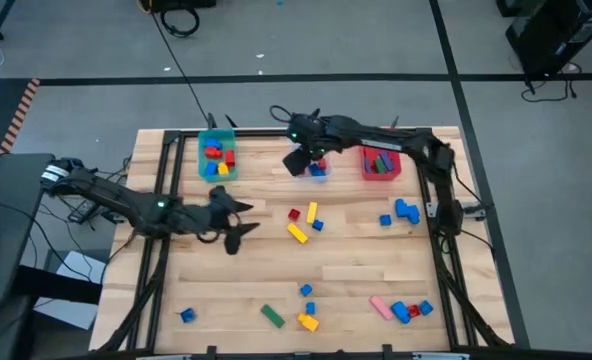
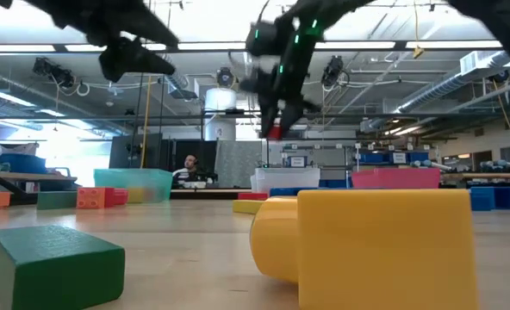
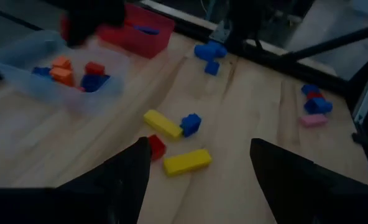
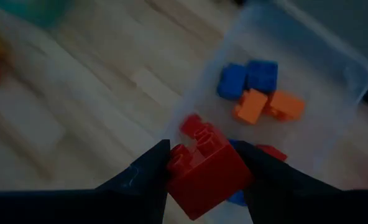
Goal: Sort blocks by size
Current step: Put the red 4 stud game piece into the transparent bin, then put the yellow 1 stud game piece into the blue bin
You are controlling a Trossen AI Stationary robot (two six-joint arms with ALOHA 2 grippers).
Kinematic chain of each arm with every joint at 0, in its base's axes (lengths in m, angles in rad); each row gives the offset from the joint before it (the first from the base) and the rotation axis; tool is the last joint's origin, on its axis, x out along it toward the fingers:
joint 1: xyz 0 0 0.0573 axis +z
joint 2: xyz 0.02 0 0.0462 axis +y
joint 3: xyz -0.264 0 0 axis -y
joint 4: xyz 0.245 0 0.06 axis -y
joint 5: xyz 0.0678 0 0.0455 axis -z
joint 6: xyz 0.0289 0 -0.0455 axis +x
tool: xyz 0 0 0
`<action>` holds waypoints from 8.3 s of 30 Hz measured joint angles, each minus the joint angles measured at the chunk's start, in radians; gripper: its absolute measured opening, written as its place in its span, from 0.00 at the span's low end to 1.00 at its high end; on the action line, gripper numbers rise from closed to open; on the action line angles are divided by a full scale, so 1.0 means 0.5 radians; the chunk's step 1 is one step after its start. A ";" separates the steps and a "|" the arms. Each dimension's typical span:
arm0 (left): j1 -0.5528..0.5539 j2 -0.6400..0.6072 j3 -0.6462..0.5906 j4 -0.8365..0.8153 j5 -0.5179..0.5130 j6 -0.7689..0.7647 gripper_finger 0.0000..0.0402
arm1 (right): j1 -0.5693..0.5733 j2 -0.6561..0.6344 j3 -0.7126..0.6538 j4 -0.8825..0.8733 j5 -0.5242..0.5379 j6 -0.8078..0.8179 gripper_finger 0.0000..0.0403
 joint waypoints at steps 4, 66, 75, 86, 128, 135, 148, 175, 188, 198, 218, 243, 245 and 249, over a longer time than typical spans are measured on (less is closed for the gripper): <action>0.082 -0.284 -0.141 -0.061 -0.009 0.044 0.70 | -0.085 0.148 0.003 -0.086 -0.010 0.053 0.44; 0.423 0.290 0.597 -1.653 0.285 -0.588 0.70 | 0.981 -1.598 -1.506 -0.094 0.382 0.907 0.57; 0.965 0.399 0.600 -1.884 0.594 -0.807 0.70 | 1.079 -1.591 -1.566 -0.003 0.368 0.945 0.56; 1.372 0.574 0.592 -1.948 0.614 -0.951 0.70 | 1.083 -1.590 -1.566 0.019 0.375 0.929 0.56; 1.555 1.266 0.595 -1.788 0.685 -1.203 0.70 | 1.112 -1.589 -1.565 0.050 0.357 0.779 0.56; 1.423 1.267 0.596 -1.782 0.890 -1.205 0.70 | 1.112 -1.589 -1.564 0.050 0.356 0.778 0.56; 1.162 1.166 0.788 -1.883 0.998 -0.969 0.70 | 1.112 -1.589 -1.564 0.062 0.356 0.785 0.56; 1.106 1.179 0.535 -1.615 0.974 1.374 0.70 | 1.112 -1.589 -1.563 0.332 0.359 0.880 0.56; 1.106 1.175 0.322 -1.454 0.931 1.362 0.67 | 1.112 -1.589 -1.563 0.377 0.369 0.893 0.56; 1.107 1.175 0.355 -1.393 0.975 1.153 0.33 | 1.112 -1.589 -1.563 0.387 0.373 0.888 0.56; 1.749 0.804 0.860 -1.402 1.165 1.033 0.33 | 1.085 -1.589 -1.563 0.408 0.373 0.856 0.56; 2.409 1.191 0.852 -1.444 1.023 0.735 0.41 | 0.889 -1.589 -1.564 0.453 0.373 0.967 0.56; 2.409 1.191 0.852 -1.442 1.016 0.731 0.41 | 0.869 -1.589 -1.564 0.453 0.376 0.967 0.56; 2.409 1.191 0.852 -1.442 1.015 0.731 0.41 | 0.825 -1.589 -1.564 0.453 0.380 0.965 0.56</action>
